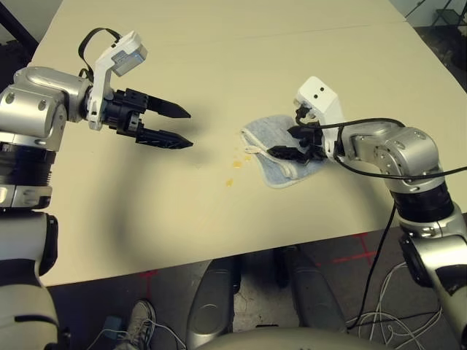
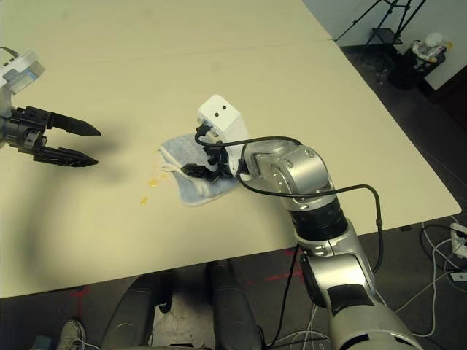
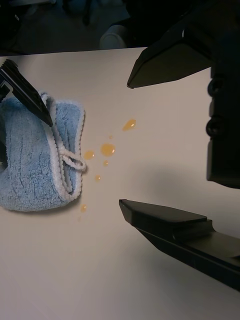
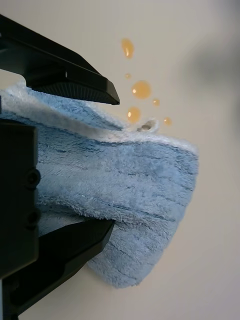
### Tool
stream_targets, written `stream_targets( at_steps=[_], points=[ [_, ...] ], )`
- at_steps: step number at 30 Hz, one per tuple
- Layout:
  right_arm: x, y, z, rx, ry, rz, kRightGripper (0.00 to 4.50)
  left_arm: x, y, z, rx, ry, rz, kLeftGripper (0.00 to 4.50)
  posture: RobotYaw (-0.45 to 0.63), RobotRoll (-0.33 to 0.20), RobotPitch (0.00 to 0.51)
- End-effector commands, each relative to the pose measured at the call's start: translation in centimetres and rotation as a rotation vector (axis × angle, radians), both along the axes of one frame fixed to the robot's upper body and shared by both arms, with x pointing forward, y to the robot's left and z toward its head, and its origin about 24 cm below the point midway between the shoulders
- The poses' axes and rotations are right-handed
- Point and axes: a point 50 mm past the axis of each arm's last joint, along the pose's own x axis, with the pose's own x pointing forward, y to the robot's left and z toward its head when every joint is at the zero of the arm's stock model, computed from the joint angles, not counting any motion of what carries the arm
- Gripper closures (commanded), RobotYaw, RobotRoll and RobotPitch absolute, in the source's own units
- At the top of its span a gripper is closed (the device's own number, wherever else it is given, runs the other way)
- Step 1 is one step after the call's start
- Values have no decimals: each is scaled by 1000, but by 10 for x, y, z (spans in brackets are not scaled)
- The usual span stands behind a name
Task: Wipe the water off the table with a rag.
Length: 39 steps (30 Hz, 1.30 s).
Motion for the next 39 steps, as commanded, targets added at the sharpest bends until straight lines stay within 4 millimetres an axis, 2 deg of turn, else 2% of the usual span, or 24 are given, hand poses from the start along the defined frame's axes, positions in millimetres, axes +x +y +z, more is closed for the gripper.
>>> stream_targets(
  at_steps=[1, 7, 13, 17, 22, 26, 29, 33, 37, 39],
  points=[
    [-1, 4, -13, -64, 11, 24, 41, 0, -1, 0, 19, 4, -8, 0, 173, 0, 278],
    [4, 2, -29, -206, -43, 20, 41, -1, -1, 1, 20, 5, -7, 0, 183, 0, 279],
    [7, -5, -40, -396, -168, 76, 1772, -2, -1, 2, 19, 6, -4, 0, 190, 0, 280],
    [11, -12, -43, -434, -182, 67, 3057, -2, -2, 2, 17, 7, -3, 0, 188, 0, 281],
    [20, -23, -39, -467, -208, 20, 4302, -2, -3, 2, 14, 8, -6, 0, 188, 0, 281],
    [30, -34, -35, -496, -232, -37, 4379, -1, -5, 2, 11, 10, -8, 0, 181, 0, 281],
    [42, -51, -33, -532, -255, -129, 4380, -1, -7, 1, 9, 12, -11, 0, 181, 0, 281],
    [51, -59, -32, -547, -266, -175, 4381, -1, -8, 1, 10, 14, -12, 0, 180, 0, 286],
    [45, -42, -33, -435, -182, -99, 4383, -1, -8, 1, 10, 16, -11, 0, 180, 0, 286],
    [31, -18, -32, -311, -82, 8, 4383, -1, -8, 1, 10, 16, -10, 0, 180, 0, 288]
  ],
)
